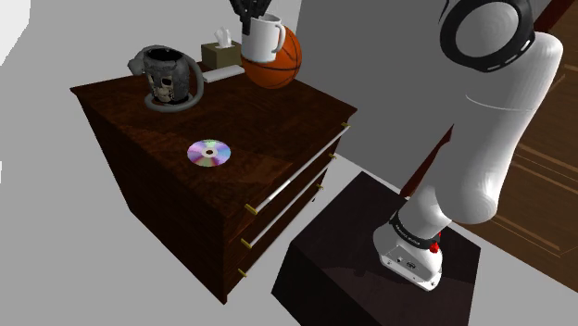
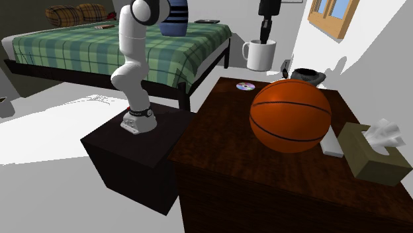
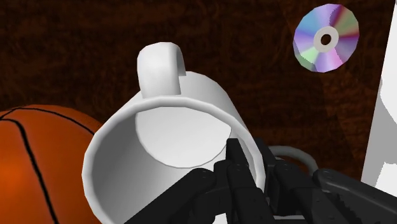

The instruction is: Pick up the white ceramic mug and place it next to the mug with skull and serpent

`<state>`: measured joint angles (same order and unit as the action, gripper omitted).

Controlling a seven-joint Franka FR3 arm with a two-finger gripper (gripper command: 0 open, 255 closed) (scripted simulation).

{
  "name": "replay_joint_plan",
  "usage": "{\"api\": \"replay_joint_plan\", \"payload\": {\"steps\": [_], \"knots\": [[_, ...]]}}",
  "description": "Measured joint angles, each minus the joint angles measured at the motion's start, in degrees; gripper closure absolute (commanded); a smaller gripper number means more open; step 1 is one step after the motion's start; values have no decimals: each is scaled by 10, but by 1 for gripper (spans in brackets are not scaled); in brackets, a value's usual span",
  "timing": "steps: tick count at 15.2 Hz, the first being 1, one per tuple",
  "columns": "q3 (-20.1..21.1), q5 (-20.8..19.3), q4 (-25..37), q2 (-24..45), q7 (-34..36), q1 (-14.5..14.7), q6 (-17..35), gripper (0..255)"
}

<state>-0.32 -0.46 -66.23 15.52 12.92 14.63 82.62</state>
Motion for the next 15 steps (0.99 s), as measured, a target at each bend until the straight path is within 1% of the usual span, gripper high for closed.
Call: {"api": "replay_joint_plan", "payload": {"steps": [8,15], "knots": [[0,0,-111,-32,1,0,79,255],[0,0,-181,-42,1,0,138,255]]}}
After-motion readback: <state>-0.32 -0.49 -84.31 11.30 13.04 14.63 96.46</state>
